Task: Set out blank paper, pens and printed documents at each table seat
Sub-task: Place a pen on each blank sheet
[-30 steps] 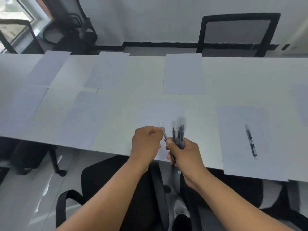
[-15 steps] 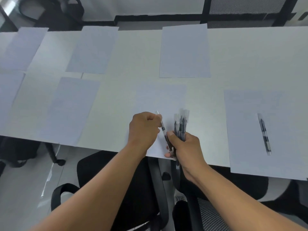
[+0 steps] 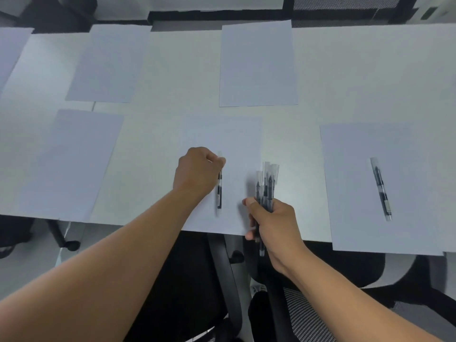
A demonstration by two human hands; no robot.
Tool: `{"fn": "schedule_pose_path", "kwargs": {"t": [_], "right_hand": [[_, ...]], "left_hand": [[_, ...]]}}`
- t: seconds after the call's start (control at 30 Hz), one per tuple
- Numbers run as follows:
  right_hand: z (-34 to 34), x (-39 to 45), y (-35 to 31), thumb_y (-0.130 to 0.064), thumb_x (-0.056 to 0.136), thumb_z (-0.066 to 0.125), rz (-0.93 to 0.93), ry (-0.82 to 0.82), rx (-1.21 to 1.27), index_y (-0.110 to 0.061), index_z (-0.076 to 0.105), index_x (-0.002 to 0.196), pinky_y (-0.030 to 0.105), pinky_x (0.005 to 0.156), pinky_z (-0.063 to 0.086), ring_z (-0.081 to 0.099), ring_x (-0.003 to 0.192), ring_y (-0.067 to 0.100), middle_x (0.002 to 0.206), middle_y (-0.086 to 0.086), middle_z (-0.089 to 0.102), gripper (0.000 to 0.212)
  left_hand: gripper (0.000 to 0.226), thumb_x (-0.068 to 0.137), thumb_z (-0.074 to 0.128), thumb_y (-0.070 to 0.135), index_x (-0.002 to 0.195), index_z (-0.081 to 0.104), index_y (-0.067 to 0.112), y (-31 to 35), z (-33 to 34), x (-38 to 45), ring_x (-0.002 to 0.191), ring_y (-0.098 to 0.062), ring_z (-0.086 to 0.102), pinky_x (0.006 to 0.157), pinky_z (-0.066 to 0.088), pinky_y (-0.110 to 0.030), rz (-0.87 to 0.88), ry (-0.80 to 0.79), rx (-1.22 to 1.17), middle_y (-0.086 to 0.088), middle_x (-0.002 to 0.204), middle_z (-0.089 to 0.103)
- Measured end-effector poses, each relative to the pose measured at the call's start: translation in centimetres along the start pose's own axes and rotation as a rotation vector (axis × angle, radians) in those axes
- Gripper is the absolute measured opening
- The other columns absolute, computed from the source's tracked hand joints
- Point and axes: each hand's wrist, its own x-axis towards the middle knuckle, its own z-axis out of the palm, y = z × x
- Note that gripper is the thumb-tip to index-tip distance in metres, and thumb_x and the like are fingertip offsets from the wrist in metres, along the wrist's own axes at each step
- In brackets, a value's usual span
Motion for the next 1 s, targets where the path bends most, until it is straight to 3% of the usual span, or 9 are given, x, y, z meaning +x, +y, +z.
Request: {"fn": "schedule_pose_path", "kwargs": {"t": [0.13, 0.37, 0.77, 0.87, 1.0], "right_hand": [[0.0, 0.3, -0.3, -0.037, 0.102, 0.074, 0.003, 0.008, 0.002, -0.003, 0.074, 0.109, 0.036, 0.058, 0.051, 0.063, 0.054, 0.023, 0.078, 0.008, 0.062, 0.034], [0.6, 0.7, -1.0, -0.033, 0.102, 0.074, -0.002, -0.014, 0.048, 0.001, 0.074, 0.11, 0.034, 0.061, 0.058, 0.059, 0.054, 0.021, 0.075, 0.006, 0.06, 0.035], [2.0, 1.2, -2.0, -0.034, 0.101, 0.075, -0.029, -0.01, 0.03, 0.004, 0.072, 0.112, 0.047, 0.072, 0.054, 0.061, 0.052, 0.019, 0.067, 0.0, 0.06, 0.039], [2.3, 1.3, -2.5, -0.035, 0.102, 0.074, -0.038, -0.005, 0.013, 0.002, 0.073, 0.112, 0.044, 0.068, 0.054, 0.062, 0.051, 0.02, 0.069, 0.001, 0.06, 0.039], [2.4, 1.1, -3.4, -0.04, 0.102, 0.072, -0.031, 0.007, -0.052, -0.005, 0.074, 0.11, 0.03, 0.05, 0.045, 0.064, 0.054, 0.024, 0.072, 0.002, 0.062, 0.036]], "left_hand": [[0.013, 0.098, 0.069, 0.038, 0.095, 0.072, 0.026, 0.3, 0.4, 0.8, 0.092, -0.023, 0.073, 0.088, 0.063, -0.042, 0.0, 0.02, 0.054, 0.003, 0.094, 0.077], [0.017, 0.099, 0.07, 0.041, 0.101, 0.071, 0.024, -0.1, 1.1, 2.0, 0.09, -0.022, 0.072, 0.081, 0.059, -0.037, 0.016, 0.035, 0.076, 0.006, 0.095, 0.074], [0.024, 0.1, 0.072, 0.034, 0.094, 0.072, 0.011, -0.4, 1.0, 2.2, 0.084, -0.022, 0.071, 0.069, 0.051, -0.034, 0.027, 0.02, 0.064, 0.003, 0.078, 0.071], [0.022, 0.098, 0.074, 0.039, 0.089, 0.068, 0.02, -0.7, 1.0, 2.5, 0.086, -0.021, 0.07, 0.072, 0.049, -0.034, 0.028, 0.014, 0.065, 0.005, 0.082, 0.071], [0.025, 0.096, 0.076, 0.042, 0.09, 0.068, 0.019, -0.8, 0.8, 2.2, 0.088, -0.024, 0.07, 0.078, 0.056, -0.037, 0.041, 0.019, 0.075, 0.002, 0.087, 0.072]]}}
